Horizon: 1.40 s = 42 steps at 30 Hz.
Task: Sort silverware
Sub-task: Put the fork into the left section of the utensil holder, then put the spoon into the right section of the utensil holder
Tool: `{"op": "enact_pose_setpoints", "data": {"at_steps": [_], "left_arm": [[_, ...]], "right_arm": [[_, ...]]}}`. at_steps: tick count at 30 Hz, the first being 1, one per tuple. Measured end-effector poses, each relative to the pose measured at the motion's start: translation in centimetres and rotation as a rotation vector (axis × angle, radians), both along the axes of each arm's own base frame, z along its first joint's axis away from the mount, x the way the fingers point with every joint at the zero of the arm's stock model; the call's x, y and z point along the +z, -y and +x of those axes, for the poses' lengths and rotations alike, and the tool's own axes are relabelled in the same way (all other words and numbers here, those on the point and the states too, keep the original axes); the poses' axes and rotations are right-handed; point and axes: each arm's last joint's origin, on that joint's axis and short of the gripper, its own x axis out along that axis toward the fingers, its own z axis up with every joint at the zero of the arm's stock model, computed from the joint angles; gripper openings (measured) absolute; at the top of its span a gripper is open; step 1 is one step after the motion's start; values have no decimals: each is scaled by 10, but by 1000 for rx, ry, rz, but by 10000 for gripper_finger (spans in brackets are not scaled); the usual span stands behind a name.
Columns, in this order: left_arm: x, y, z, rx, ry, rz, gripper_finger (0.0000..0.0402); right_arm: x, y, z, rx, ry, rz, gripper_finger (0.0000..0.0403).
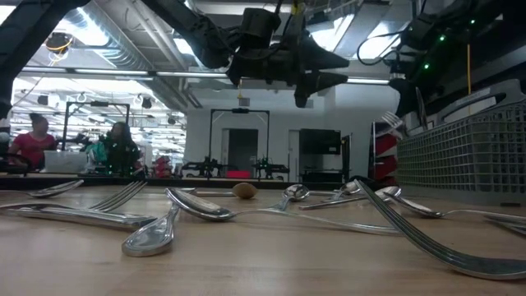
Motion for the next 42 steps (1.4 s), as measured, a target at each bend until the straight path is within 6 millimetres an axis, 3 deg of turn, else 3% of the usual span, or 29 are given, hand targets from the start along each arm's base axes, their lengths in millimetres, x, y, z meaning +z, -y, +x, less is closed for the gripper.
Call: {"op": "enact_pose_setpoints", "data": {"at_steps": [6,13,17,28,35,42], "left_arm": [[-1,0,0,-3,-2,17,164],[-3,0,-1,-2,-25,10,164],[-1,-4,-6,5,-65,8,164],[30,0,-30,-8,-132,108,164],[30,5,-31,-26,-151,119,164],[22,8,-59,-23,-446,160,164]], "right_arm": [[4,-2,-1,5,-3,35,40],[4,-2,-1,9,-2,34,116],[4,-2,-1,11,-1,34,139],[9,-9,-3,39,18,29,143],[32,-15,-5,54,24,49,143],[55,-26,-10,84,32,125,143]]}}
